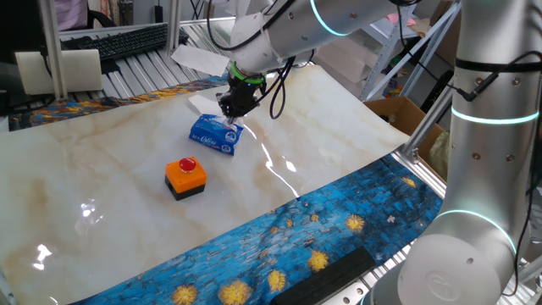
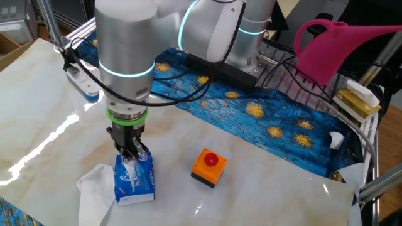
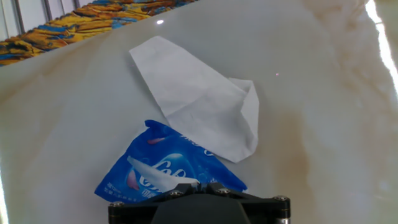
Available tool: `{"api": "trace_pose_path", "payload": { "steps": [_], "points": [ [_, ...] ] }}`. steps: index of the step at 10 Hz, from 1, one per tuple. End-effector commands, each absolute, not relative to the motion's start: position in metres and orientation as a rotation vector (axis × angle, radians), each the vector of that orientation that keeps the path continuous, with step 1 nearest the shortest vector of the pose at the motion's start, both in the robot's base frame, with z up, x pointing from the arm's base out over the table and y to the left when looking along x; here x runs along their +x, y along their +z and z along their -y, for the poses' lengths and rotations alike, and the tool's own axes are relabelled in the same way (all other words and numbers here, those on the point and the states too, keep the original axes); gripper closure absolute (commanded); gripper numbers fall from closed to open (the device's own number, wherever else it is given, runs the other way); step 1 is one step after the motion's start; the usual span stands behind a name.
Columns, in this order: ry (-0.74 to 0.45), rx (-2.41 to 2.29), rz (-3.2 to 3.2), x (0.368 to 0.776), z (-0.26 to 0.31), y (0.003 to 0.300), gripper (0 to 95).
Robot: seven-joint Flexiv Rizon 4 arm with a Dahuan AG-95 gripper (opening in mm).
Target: Pull out a napkin
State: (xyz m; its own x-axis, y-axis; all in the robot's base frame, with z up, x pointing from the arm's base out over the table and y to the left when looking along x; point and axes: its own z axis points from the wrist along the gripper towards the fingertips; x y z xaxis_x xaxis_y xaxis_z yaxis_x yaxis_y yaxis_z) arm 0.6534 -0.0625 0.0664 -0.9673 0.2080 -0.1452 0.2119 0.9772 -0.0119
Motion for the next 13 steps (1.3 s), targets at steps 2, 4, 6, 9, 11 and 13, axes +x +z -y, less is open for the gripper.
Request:
{"api": "trace_pose_path", "payload": {
  "steps": [2,4,6,9,11,13],
  "points": [
    [-0.081,0.146,-3.038,0.635,0.082,0.083,95.0],
    [-0.085,0.05,-3.057,0.619,0.095,0.093,95.0],
    [-0.086,-0.062,-3.055,0.599,0.109,0.104,95.0],
    [0.082,0.026,-3.123,0.577,0.111,0.117,95.0],
    [0.127,0.079,-3.149,0.567,0.094,0.127,95.0],
    [0.187,0.18,-3.157,0.553,0.078,0.136,95.0]
  ]
}}
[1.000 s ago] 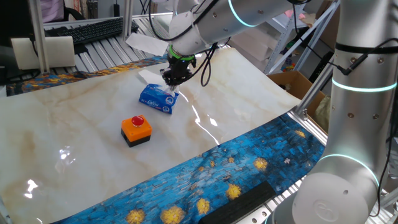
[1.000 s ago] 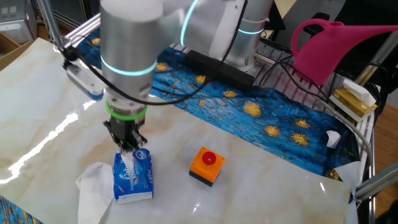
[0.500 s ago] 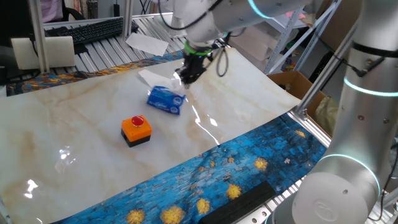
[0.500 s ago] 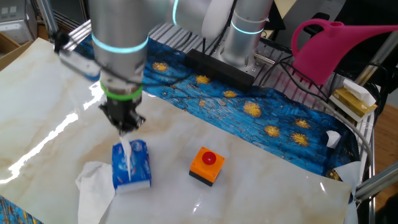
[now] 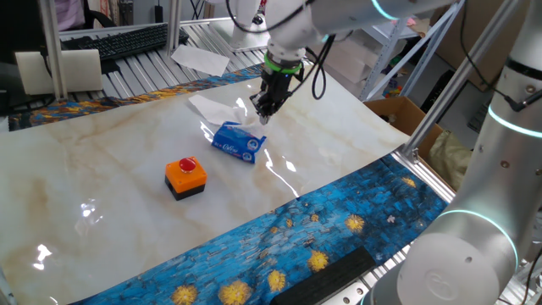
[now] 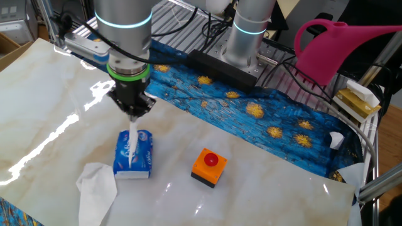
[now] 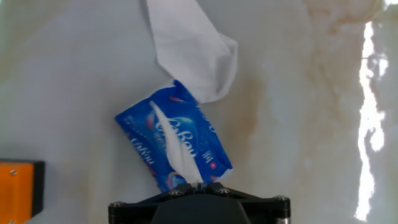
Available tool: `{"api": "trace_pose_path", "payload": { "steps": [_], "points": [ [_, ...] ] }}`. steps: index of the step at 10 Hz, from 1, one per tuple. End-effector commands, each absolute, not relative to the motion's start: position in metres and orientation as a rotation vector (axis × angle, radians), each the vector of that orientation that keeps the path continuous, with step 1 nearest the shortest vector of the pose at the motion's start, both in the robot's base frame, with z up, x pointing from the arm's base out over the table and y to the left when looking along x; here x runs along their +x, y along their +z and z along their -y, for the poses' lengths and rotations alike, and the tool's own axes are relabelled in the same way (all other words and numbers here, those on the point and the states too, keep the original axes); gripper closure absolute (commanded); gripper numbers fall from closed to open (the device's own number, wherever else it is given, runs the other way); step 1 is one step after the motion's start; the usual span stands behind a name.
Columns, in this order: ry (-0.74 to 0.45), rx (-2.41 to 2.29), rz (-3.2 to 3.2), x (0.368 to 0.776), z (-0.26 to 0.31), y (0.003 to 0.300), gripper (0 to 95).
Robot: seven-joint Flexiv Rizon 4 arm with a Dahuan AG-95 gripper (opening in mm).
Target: Pull out a napkin
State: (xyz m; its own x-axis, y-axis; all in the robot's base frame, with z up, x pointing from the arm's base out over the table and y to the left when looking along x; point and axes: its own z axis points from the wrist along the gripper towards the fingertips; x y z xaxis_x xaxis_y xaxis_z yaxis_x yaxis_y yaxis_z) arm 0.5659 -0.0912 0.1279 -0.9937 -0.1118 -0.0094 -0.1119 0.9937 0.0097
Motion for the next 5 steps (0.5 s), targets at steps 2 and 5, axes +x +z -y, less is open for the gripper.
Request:
{"api": "trace_pose_path", "payload": {
  "steps": [2,5],
  "points": [
    [0.212,0.238,-3.177,0.5383,0.0623,0.143,95.0],
    [0.401,0.418,-3.209,0.5357,0.0603,0.1439,95.0]
  ]
}}
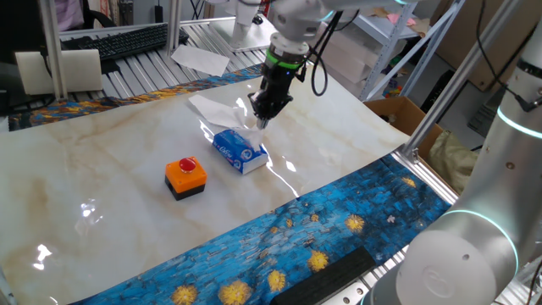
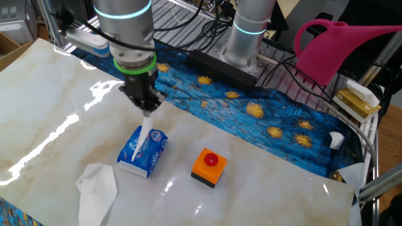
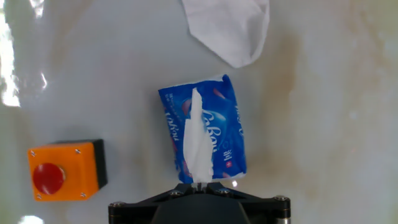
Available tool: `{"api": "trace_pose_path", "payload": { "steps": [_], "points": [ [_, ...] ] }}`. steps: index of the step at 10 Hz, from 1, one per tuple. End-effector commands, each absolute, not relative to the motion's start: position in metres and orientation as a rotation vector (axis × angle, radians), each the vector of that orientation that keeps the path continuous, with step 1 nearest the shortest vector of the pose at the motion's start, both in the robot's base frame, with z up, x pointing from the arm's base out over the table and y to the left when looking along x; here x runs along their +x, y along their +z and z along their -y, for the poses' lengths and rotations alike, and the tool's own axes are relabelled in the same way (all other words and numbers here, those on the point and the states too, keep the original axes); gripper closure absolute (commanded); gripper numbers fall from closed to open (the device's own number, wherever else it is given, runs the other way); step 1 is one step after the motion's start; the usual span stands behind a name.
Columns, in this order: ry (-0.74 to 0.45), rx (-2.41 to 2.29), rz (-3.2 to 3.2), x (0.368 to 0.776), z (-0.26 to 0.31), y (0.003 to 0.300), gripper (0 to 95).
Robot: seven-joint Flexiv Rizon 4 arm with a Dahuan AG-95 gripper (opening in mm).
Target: Pull out a napkin
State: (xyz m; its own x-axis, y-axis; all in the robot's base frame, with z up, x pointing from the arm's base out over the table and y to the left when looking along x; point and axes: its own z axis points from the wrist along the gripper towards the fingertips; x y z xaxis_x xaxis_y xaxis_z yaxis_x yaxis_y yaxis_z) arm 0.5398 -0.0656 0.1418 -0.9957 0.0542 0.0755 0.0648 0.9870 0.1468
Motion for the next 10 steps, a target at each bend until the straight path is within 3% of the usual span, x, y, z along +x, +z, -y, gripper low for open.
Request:
{"api": "trace_pose_path", "payload": {
  "steps": [1,5,8,10],
  "points": [
    [-0.466,-0.465,2.919,0.536,0.06,0.144,95.0],
    [-0.452,-0.455,2.926,0.544,0.065,0.141,95.0],
    [-0.236,-0.276,3.015,0.555,0.078,0.135,95.0],
    [-0.153,-0.176,3.051,0.564,0.092,0.129,95.0]
  ]
}}
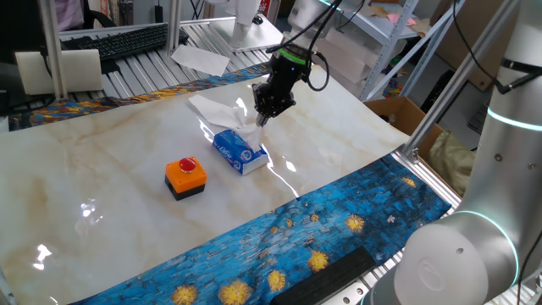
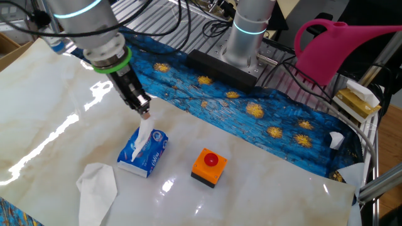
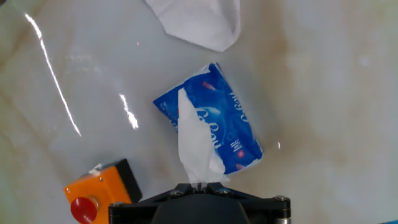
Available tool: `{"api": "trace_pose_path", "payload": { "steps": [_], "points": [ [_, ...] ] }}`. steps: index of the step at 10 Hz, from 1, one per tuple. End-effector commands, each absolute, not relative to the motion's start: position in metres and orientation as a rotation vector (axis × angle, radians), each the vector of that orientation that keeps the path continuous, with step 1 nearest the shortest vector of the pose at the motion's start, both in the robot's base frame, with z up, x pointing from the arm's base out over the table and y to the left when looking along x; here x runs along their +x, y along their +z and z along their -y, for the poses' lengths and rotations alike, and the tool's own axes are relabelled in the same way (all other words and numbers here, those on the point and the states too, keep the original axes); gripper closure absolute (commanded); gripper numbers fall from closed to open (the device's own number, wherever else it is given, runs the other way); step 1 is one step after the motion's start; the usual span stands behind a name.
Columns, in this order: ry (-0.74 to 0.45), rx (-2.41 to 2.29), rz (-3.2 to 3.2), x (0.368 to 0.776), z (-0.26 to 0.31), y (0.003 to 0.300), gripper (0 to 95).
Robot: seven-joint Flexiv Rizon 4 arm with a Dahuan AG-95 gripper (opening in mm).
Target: Pull out a napkin
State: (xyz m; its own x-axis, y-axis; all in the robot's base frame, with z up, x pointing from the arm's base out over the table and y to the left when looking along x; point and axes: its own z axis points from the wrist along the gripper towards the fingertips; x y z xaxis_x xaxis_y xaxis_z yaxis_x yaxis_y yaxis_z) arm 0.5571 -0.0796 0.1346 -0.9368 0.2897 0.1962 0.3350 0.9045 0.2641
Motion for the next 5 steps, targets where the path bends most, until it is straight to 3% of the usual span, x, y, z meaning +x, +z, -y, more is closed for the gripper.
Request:
{"api": "trace_pose_path", "payload": {
  "steps": [1,5],
  "points": [
    [-0.128,-0.164,3.053,0.5648,0.0932,0.128,95.0],
    [-0.075,-0.14,3.049,0.5629,0.0891,0.1299,95.0]
  ]
}}
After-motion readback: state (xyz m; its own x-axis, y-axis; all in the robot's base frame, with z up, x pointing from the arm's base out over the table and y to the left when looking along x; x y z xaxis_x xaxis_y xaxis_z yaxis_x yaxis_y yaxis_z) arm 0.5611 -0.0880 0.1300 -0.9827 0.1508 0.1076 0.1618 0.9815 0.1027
